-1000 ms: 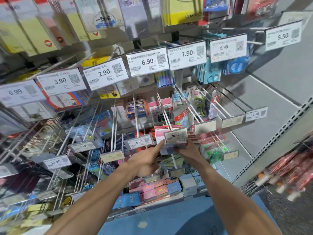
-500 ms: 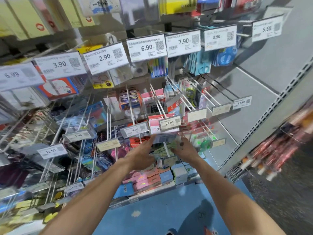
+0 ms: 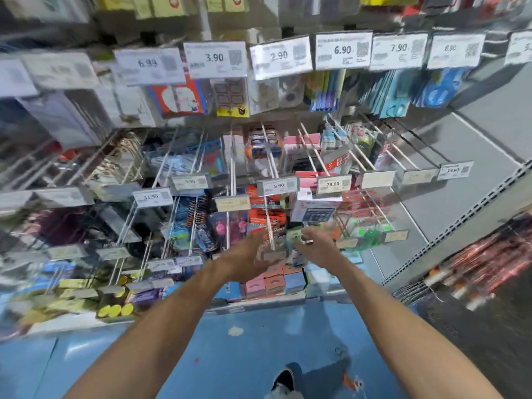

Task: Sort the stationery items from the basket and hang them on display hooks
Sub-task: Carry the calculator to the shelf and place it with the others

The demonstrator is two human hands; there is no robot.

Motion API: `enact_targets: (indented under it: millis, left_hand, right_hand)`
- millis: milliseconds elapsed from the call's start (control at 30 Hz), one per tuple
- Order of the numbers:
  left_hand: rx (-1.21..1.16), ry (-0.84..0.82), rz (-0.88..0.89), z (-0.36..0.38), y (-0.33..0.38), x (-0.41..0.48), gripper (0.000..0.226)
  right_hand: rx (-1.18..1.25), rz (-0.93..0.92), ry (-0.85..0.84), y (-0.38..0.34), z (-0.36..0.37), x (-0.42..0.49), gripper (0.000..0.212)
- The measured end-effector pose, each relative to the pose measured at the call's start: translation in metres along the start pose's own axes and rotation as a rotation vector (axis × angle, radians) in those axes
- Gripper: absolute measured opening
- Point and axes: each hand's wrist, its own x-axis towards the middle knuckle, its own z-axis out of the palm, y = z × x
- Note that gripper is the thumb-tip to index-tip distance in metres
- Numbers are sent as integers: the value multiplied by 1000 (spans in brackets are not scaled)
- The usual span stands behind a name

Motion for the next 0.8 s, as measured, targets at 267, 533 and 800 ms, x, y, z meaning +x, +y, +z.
enact_targets:
  millis: [267, 533, 800]
  left_hand:
    - [-89, 110, -192, 9, -86, -125, 91]
    - [-198, 273, -435, 50, -168, -319, 85]
    - [-354, 468, -820, 108, -204, -531, 92]
  right_hand:
    - [-106, -219, -264, -87, 101, -41, 34]
    - [-260, -392, -553, -184, 230, -118, 73]
    - [-432, -733, -814, -299, 366, -229, 76]
